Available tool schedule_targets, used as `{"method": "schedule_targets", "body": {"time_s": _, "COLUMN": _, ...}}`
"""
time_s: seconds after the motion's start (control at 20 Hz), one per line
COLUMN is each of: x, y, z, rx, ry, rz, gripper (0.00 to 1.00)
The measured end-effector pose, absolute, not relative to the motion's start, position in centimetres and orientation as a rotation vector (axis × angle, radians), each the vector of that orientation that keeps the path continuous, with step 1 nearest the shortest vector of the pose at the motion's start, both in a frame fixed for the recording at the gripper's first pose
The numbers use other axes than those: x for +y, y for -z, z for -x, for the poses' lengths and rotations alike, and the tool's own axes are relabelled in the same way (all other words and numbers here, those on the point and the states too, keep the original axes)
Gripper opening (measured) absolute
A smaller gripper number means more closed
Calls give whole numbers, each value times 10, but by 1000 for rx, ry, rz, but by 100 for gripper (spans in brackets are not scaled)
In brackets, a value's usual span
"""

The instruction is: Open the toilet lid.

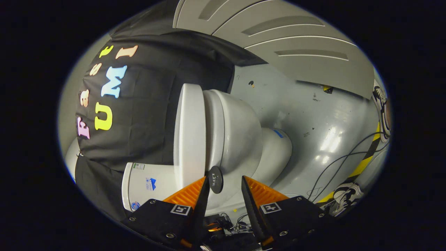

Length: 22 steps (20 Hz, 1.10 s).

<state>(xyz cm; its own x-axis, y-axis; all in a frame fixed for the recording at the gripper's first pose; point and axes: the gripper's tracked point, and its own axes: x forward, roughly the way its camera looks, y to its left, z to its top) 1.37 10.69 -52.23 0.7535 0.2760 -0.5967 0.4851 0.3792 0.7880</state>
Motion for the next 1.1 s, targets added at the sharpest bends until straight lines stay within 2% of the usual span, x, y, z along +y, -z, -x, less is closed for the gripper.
{"method": "schedule_targets", "body": {"time_s": 0.15, "x": 107, "y": 522, "z": -27, "rx": 736, "ry": 177, "rz": -1236, "gripper": 58}}
{"method": "schedule_targets", "body": {"time_s": 0.25, "x": 109, "y": 521, "z": -33, "rx": 742, "ry": 199, "rz": -1276, "gripper": 54}}
{"method": "schedule_targets", "body": {"time_s": 0.35, "x": 109, "y": 522, "z": -36, "rx": 724, "ry": 229, "rz": -1286, "gripper": 42}}
{"method": "schedule_targets", "body": {"time_s": 0.4, "x": 112, "y": 525, "z": -34, "rx": 736, "ry": 238, "rz": -1286, "gripper": 32}}
{"method": "schedule_targets", "body": {"time_s": 0.75, "x": 114, "y": 514, "z": -36, "rx": 662, "ry": 260, "rz": -1224, "gripper": 16}}
{"method": "schedule_targets", "body": {"time_s": 0.9, "x": 115, "y": 513, "z": -34, "rx": 637, "ry": 306, "rz": -1161, "gripper": 0}}
{"method": "schedule_targets", "body": {"time_s": 1.1, "x": 119, "y": 510, "z": -31, "rx": 636, "ry": 343, "rz": -1107, "gripper": 0}}
